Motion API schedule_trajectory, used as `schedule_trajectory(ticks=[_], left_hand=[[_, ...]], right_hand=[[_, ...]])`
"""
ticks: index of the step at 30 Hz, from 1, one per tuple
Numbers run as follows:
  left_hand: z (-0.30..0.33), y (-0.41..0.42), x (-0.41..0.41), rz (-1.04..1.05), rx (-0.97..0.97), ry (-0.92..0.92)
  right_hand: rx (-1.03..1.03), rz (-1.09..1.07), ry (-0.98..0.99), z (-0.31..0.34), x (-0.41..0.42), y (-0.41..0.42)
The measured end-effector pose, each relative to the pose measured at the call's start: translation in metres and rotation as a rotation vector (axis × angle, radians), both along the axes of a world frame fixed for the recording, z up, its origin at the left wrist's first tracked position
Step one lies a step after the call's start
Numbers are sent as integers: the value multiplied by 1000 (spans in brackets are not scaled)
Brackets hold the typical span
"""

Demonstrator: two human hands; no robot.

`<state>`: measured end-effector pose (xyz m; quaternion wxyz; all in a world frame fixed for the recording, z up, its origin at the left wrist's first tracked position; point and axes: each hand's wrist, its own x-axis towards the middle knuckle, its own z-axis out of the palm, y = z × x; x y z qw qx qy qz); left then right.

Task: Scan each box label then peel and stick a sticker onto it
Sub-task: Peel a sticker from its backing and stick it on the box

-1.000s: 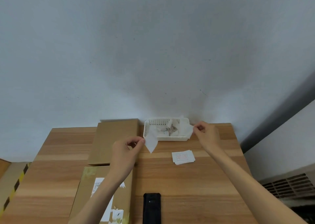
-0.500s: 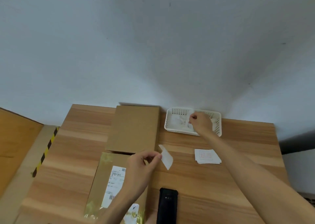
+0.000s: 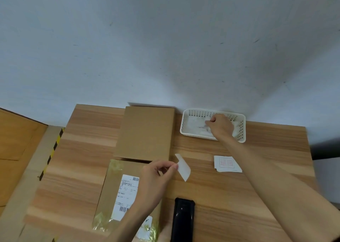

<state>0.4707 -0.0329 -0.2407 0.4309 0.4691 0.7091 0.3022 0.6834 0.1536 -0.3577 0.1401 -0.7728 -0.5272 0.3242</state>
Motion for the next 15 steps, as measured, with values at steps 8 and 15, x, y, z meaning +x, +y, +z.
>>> schedule_trajectory(ticks=[8, 15], left_hand=[[22, 4, 13, 123, 14, -83], [59, -15, 49, 66, 141, -60]], right_hand=[[216, 149, 194, 82, 3, -90], [608, 379, 56, 150, 13, -212]])
